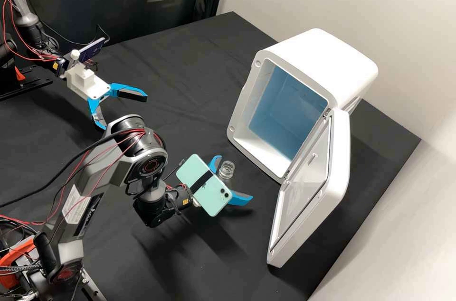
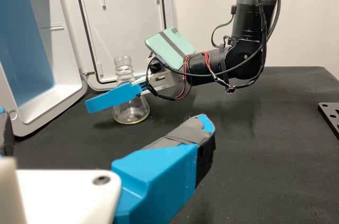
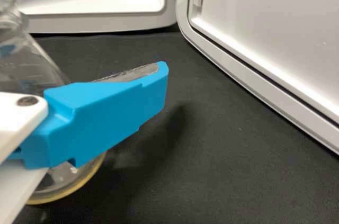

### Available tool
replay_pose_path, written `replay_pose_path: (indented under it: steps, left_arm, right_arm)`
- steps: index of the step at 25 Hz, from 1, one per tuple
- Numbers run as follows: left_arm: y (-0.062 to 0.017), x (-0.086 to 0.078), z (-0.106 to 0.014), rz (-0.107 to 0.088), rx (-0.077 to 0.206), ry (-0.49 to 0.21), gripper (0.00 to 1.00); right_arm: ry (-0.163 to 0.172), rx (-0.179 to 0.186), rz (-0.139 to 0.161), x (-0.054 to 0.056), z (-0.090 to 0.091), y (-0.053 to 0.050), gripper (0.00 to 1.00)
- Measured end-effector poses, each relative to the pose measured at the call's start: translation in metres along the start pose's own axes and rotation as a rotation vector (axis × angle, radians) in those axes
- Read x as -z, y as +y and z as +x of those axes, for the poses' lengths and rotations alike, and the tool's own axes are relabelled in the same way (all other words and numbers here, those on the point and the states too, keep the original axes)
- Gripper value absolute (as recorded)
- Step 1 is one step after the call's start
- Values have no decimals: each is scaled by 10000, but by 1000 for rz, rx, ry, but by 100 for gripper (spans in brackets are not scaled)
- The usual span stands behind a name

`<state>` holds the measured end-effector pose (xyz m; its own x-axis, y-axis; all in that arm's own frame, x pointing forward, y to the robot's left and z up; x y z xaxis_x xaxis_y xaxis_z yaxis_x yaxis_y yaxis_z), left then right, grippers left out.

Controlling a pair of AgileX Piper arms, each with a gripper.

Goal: Place the flask in the incubator

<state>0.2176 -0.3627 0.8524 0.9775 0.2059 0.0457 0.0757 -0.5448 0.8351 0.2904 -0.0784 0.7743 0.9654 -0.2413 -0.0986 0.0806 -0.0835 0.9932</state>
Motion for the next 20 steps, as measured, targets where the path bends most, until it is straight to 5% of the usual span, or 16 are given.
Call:
replay_pose_path:
  steps: [1,2,20]
  left_arm:
    - [0,0,0,0,0,0,100]
    - [0,0,0,0,0,0,100]
    - [0,0,0,0,0,0,100]
  right_arm:
    - [-1,1,0,-2,1,-2,100]
    - [-1,1,0,-2,1,-2,0]
    - [-1,1,0,-2,1,-2,0]
